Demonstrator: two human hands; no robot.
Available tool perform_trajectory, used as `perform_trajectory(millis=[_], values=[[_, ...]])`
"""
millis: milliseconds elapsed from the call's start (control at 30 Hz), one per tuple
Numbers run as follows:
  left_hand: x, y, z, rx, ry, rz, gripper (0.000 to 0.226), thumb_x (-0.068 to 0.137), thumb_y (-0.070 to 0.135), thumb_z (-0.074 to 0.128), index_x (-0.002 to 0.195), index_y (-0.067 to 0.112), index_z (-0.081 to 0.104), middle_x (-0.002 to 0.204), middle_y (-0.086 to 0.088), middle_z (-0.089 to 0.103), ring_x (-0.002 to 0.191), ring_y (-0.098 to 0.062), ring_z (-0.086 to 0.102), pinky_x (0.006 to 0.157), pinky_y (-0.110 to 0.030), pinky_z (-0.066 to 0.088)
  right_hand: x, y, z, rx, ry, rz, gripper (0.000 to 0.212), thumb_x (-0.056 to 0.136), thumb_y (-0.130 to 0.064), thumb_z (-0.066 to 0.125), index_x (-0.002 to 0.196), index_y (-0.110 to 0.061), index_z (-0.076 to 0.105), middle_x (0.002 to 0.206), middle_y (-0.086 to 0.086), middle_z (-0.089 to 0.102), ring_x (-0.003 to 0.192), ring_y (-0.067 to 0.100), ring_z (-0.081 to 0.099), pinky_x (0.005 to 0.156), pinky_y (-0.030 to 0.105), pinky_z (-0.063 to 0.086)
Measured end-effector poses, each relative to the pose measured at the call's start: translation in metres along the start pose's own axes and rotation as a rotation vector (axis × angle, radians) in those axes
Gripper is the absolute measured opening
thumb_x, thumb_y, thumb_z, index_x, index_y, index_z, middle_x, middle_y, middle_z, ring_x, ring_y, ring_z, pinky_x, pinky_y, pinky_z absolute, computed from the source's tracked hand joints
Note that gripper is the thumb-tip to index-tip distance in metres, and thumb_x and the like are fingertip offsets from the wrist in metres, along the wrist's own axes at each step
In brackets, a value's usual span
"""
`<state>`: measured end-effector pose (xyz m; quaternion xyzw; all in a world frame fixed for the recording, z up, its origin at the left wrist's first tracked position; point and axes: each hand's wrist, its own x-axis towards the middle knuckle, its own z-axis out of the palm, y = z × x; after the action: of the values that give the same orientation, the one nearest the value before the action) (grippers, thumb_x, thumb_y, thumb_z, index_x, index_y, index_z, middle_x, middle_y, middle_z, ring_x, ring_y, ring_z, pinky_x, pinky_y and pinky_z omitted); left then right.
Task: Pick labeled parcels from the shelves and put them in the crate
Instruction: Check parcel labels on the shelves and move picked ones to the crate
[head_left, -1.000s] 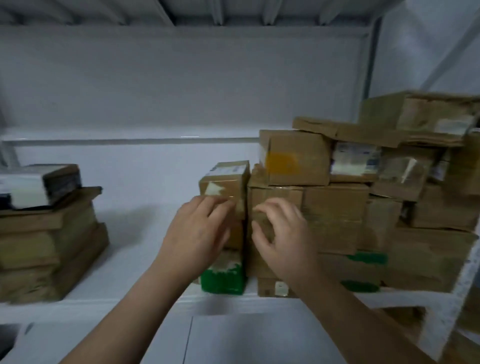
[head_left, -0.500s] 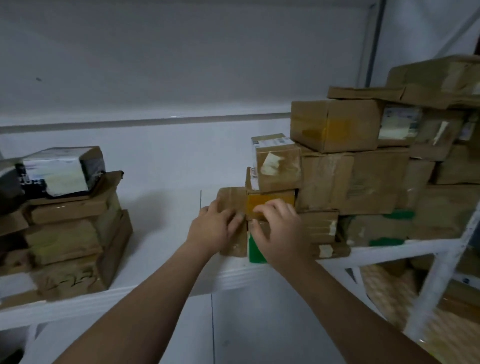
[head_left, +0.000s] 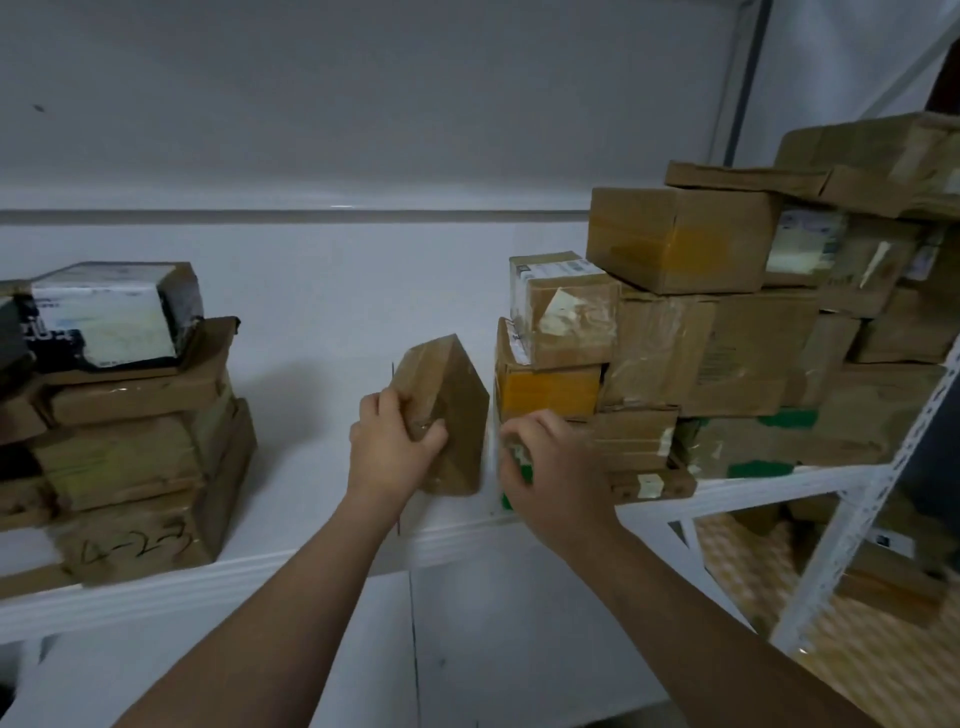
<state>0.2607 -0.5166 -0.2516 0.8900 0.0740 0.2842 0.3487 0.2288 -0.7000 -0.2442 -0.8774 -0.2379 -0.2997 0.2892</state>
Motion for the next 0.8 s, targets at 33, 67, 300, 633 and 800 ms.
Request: perform_trajectory(millis=[33, 67, 300, 633, 800], values=[[-0.010, -0.007, -0.010, -0.024, 0.047, 0.059, 0.057, 0.078, 0.039, 0.068, 0.124, 0.017, 0.045, 0.129, -0.008, 0.039, 0.114, -0.031, 0.044, 0.095, -0.045, 0.045, 0.002, -0.005, 0.001, 0.096, -0.033, 0.056, 0.020, 0.090, -0.020, 0.058, 0.109, -0.017, 0.062, 0.105, -0.006, 0.056, 0.088, 0.008, 0.053, 0.070, 0.020, 0.043], [-0.022, -0.013, -0.021, -0.031, 0.094, 0.129, 0.062, 0.076, 0.035, 0.072, 0.128, 0.018, 0.043, 0.136, -0.008, 0.034, 0.122, -0.030, 0.039, 0.100, -0.042, 0.042, 0.004, -0.013, 0.001, 0.236, -0.066, 0.149, 0.024, 0.092, -0.022, 0.058, 0.115, -0.019, 0.059, 0.109, -0.007, 0.055, 0.091, 0.005, 0.053, 0.072, 0.018, 0.045], [-0.064, -0.044, -0.070, 0.080, 0.193, 0.521, 0.089, 0.066, 0.023, 0.080, 0.140, 0.019, 0.030, 0.143, -0.013, 0.026, 0.130, -0.023, 0.028, 0.100, -0.037, 0.032, 0.046, -0.067, 0.007, 1.075, -0.315, 0.623, 0.072, 0.087, -0.045, 0.063, 0.144, -0.040, 0.019, 0.126, -0.003, 0.052, 0.111, 0.016, 0.056, 0.086, 0.036, 0.055], [-0.049, -0.072, -0.087, 0.516, 0.204, 1.167, 0.033, 0.090, 0.017, 0.051, 0.123, 0.022, 0.049, 0.132, -0.010, 0.038, 0.130, -0.032, 0.028, 0.113, -0.046, 0.023, 0.072, -0.081, 0.047, 1.096, -0.152, 0.866, 0.106, 0.041, -0.069, 0.078, 0.122, -0.017, 0.035, 0.120, 0.009, 0.055, 0.103, 0.026, 0.061, 0.070, 0.043, 0.060], [-0.047, -0.076, -0.102, 0.267, -0.045, 0.788, 0.057, 0.091, 0.054, 0.046, 0.138, 0.023, 0.034, 0.144, -0.008, 0.029, 0.130, -0.022, 0.035, 0.101, -0.045, 0.044, 0.071, -0.078, 0.060, 1.195, -0.036, 0.777, 0.070, 0.074, -0.031, 0.078, 0.120, -0.029, 0.026, 0.121, 0.007, 0.054, 0.101, 0.018, 0.061, 0.087, 0.038, 0.055]])
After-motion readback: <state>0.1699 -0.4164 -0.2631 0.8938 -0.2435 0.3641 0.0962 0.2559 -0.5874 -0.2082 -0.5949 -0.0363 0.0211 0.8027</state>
